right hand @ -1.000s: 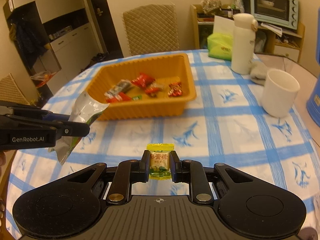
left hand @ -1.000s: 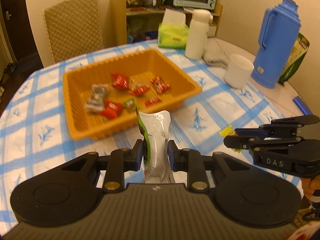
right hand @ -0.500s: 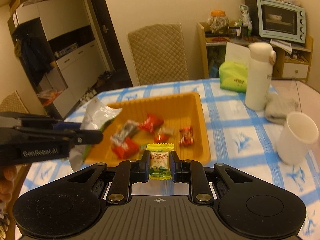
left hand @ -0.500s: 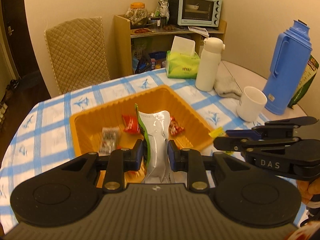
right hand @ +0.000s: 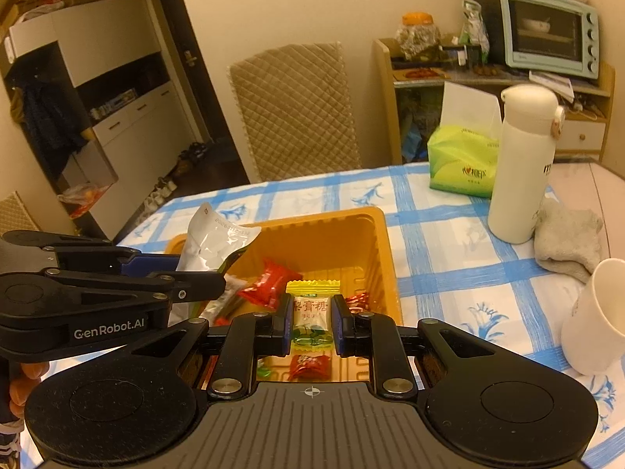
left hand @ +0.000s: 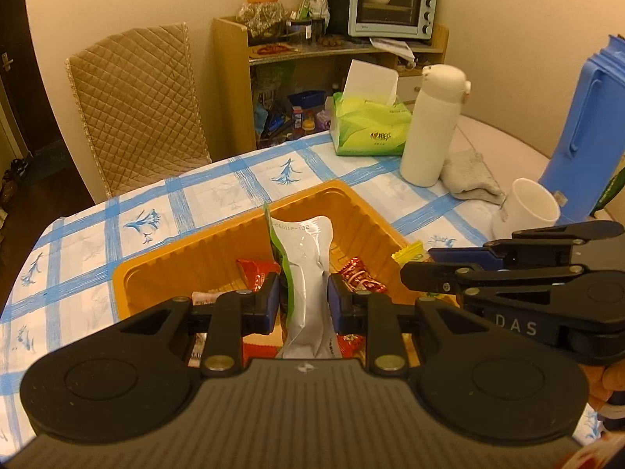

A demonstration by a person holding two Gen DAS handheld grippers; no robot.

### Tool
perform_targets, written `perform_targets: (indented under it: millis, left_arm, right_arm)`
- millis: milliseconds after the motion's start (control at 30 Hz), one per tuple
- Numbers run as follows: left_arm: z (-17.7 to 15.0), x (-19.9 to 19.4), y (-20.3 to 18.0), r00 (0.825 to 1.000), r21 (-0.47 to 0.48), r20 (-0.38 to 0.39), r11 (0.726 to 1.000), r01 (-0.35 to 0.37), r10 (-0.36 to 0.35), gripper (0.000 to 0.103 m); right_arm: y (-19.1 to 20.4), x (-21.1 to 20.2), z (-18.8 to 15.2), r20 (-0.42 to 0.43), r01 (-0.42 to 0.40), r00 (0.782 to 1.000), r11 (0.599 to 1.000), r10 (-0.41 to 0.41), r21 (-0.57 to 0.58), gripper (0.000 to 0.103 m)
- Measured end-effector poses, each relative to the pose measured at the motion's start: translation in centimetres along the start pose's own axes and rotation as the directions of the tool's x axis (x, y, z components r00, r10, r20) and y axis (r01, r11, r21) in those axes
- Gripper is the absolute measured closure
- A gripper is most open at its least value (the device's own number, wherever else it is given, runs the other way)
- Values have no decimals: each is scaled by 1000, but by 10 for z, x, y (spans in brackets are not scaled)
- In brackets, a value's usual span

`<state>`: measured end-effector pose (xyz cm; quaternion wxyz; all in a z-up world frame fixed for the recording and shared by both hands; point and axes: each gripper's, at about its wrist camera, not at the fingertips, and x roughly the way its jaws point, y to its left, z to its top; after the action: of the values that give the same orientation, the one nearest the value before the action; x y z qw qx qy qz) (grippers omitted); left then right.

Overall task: Organize snacks
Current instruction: 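Carry the yellow candy and clear snack bag over the orange basket with both tools, then open the left tool to drop the snack bag while the right tool drops the yellow candy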

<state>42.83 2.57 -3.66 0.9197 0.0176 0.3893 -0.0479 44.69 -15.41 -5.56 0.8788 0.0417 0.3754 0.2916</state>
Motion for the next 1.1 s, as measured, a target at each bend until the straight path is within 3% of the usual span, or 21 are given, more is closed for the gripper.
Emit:
perform_targets:
  millis: [567,1100]
  left_arm:
    - [6,67,14,996,-6,-94,1000,11,-12,79]
    - [3,77,20,994,-27,-107,1000,15,-18,79]
  right_arm:
    - [-21,42,3,-67,33,997,997,-28,69,83]
    - [-23,51,6,-76,33,997,997,-27,72,83]
